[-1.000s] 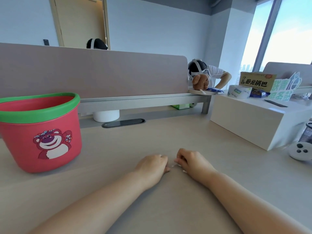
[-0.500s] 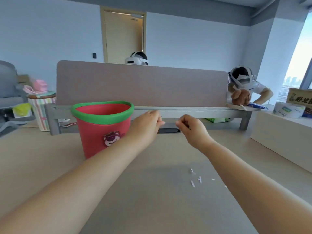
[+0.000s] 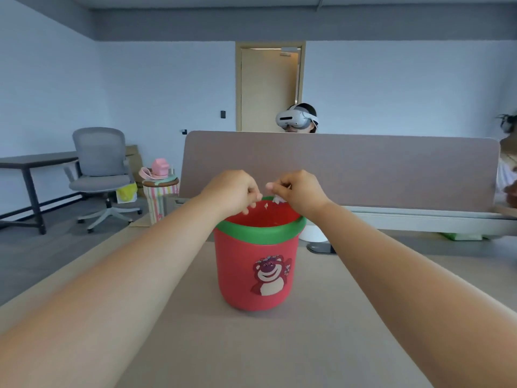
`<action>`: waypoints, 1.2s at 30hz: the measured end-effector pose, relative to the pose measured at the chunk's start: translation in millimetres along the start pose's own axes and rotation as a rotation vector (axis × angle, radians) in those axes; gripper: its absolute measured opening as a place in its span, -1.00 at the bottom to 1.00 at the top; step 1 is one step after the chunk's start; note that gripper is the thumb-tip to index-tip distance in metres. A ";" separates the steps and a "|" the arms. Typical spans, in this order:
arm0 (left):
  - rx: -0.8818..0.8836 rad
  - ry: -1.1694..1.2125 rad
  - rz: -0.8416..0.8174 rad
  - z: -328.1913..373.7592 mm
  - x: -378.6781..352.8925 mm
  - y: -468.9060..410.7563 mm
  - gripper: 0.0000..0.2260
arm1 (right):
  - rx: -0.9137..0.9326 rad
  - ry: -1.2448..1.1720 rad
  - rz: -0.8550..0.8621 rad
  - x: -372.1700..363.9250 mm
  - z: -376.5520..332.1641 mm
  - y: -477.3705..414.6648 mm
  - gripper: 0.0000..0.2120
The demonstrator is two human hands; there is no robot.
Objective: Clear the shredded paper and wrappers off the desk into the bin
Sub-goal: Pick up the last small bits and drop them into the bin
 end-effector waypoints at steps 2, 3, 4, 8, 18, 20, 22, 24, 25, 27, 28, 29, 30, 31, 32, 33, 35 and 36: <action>0.004 -0.042 0.010 -6.1 -0.5 0.8 -0.81 | -0.018 0.046 -0.036 -6.2 3.9 -1.8 -0.69; 0.003 -0.069 0.029 -7.5 -0.7 1.2 -0.82 | -0.012 0.064 -0.042 -7.8 4.3 -1.5 -0.76; 0.003 -0.086 0.041 -7.8 -1.0 2.3 -0.85 | -0.005 0.073 -0.044 -8.6 3.9 -0.6 -0.84; 0.015 -0.055 0.058 -10.1 -4.1 6.6 -0.95 | -0.016 0.062 -0.043 -7.4 5.3 4.3 -0.84; -0.084 0.071 0.321 14.5 -5.4 27.4 -0.89 | -0.020 0.008 0.119 16.2 13.2 45.1 -0.81; -0.158 0.080 0.380 31.3 -10.1 34.8 -0.90 | -0.032 0.040 0.174 31.0 20.7 65.3 -0.81; -0.241 0.093 0.412 52.0 -19.7 42.0 -0.90 | -0.068 0.090 0.192 46.4 32.1 90.0 -0.83; -0.312 0.103 0.398 75.3 -36.5 49.6 -0.89 | -0.137 0.122 0.180 61.2 47.6 119.4 -0.84; -0.341 0.114 0.372 87.8 -48.5 52.9 -0.88 | -0.175 0.134 0.171 68.7 57.6 135.7 -0.85; -0.385 0.145 0.254 111.2 -79.6 58.1 -0.87 | -0.267 0.182 0.161 83.0 80.3 170.1 -0.86; -0.404 0.152 0.157 122.3 -98.8 59.6 -0.85 | -0.319 0.223 0.158 89.5 92.4 187.8 -0.86; -0.425 0.143 0.042 132.5 -119.0 61.5 -0.82 | -0.373 0.259 0.149 94.6 104.5 205.3 -0.85; -0.443 0.115 -0.082 141.2 -140.2 63.3 -0.76 | -0.424 0.283 0.130 98.2 116.1 222.6 -0.84; -0.461 0.078 -0.203 148.5 -161.1 65.8 -0.67 | -0.472 0.298 0.105 100.2 127.7 239.9 -0.83; -0.475 0.043 -0.318 154.3 -181.0 69.2 -0.58 | -0.517 0.311 0.077 101.2 138.4 257.4 -0.82; -0.485 0.011 -0.422 158.7 -199.4 72.4 -0.47 | -0.561 0.322 0.051 101.9 148.4 274.6 -0.81; -0.503 -0.062 -0.558 164.5 -227.1 76.5 -0.33 | -0.652 0.332 0.010 103.4 166.3 306.3 -0.82; -0.503 -0.092 -0.582 166.6 -235.8 75.9 -0.31 | -0.698 0.332 -0.007 104.9 173.1 320.4 -0.84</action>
Point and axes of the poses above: each hand's wrist, its own y-axis away from the middle knuckle, its own x-axis out of the back of the hand, z = x × y, the point moved 3 cm from there along -y, towards the middle knuckle, and after that the axes turned 8 degrees about -z, right-handed, at the moved point
